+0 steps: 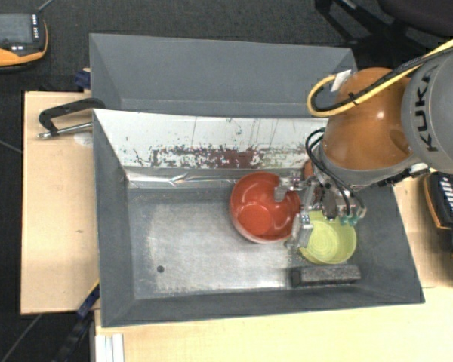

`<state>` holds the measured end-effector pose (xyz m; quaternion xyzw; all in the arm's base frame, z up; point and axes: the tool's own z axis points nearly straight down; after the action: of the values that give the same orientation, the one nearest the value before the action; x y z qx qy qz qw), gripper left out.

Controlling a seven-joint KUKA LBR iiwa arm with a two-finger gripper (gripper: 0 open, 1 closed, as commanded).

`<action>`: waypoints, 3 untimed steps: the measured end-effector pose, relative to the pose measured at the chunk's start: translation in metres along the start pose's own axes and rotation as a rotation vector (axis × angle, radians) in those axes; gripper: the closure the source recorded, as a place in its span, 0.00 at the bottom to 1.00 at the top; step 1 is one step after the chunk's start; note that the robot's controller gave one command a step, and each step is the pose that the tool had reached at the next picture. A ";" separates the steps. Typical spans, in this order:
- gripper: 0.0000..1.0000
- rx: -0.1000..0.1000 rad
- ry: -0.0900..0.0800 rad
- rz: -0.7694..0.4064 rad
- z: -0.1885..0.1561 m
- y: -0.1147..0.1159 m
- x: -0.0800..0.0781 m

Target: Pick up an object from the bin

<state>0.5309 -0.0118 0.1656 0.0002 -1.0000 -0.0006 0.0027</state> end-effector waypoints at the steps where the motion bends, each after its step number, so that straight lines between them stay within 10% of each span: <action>1: 0.00 0.002 -0.006 -0.256 -0.010 -0.051 0.005; 2: 0.00 -0.001 -0.006 -0.273 0.092 -0.027 -0.043; 3: 1.00 0.000 -0.006 -0.272 0.088 -0.029 -0.043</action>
Offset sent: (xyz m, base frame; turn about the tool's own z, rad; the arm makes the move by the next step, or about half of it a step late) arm -0.0064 -0.0495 0.0090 -0.2590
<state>0.5734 -0.0404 0.0775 0.1357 -0.9908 -0.0007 -0.0006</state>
